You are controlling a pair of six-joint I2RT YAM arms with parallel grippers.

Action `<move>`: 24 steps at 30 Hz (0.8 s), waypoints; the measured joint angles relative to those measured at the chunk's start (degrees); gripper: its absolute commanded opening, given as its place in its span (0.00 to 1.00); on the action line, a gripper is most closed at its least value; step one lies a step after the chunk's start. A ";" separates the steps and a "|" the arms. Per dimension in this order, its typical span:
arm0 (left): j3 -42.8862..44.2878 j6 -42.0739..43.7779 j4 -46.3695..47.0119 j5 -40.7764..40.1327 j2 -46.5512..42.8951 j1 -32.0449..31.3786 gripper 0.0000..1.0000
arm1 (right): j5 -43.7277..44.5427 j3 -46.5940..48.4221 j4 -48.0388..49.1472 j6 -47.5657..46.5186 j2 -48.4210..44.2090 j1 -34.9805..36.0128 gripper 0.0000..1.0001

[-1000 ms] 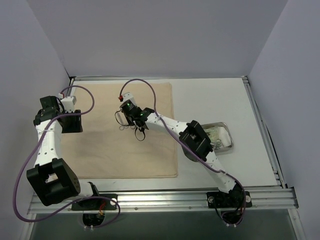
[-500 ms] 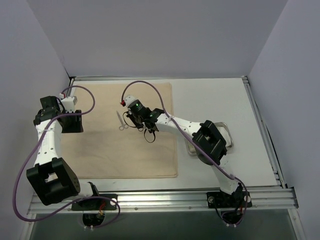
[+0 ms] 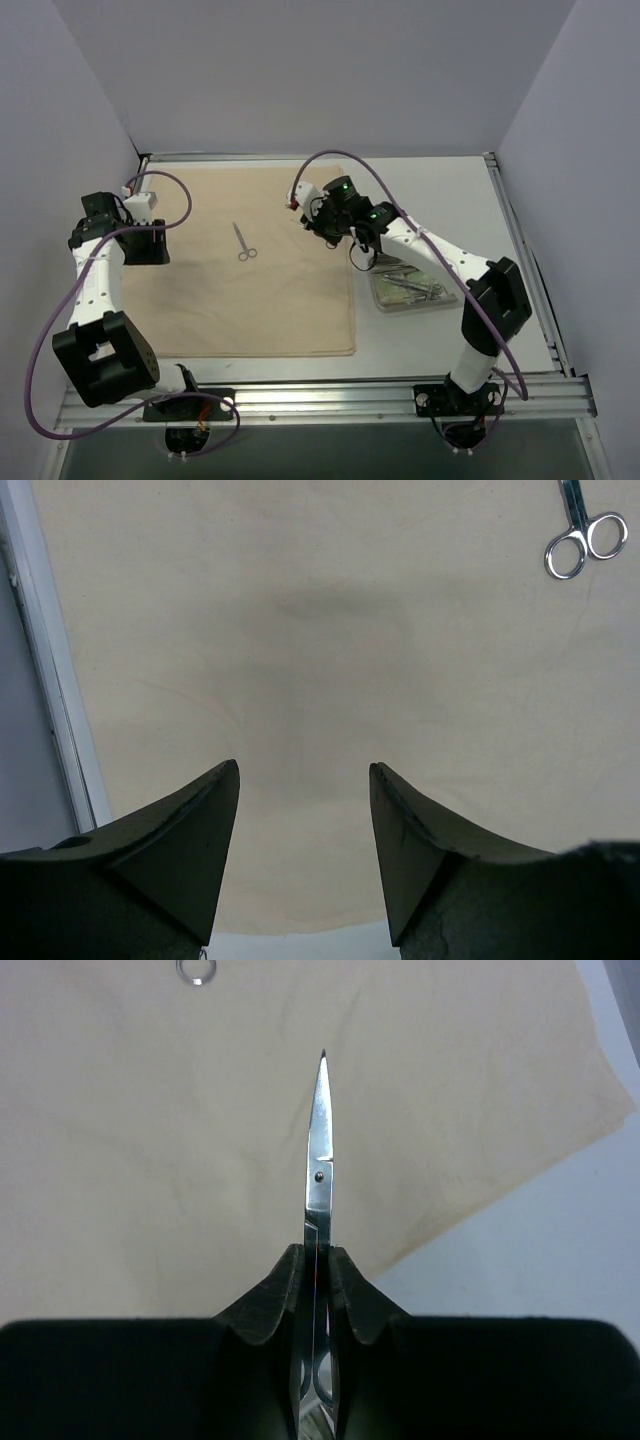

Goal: Prepare the surgical pack

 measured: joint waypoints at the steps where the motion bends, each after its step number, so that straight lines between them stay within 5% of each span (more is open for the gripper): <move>1: 0.00 0.09 0.04 0.20 0.00 0.00 0.64 | -1.66 -1.57 -0.26 -2.67 -1.53 -1.20 0.00; 11: 0.00 0.81 0.39 2.60 0.92 0.00 0.64 | -13.03 -13.25 -12.63 -29.90 -11.17 -12.63 0.00; 24: 0.04 0.74 0.92 4.57 3.26 0.00 0.64 | -13.03 -26.16 -24.76 -41.27 -24.74 -24.85 0.00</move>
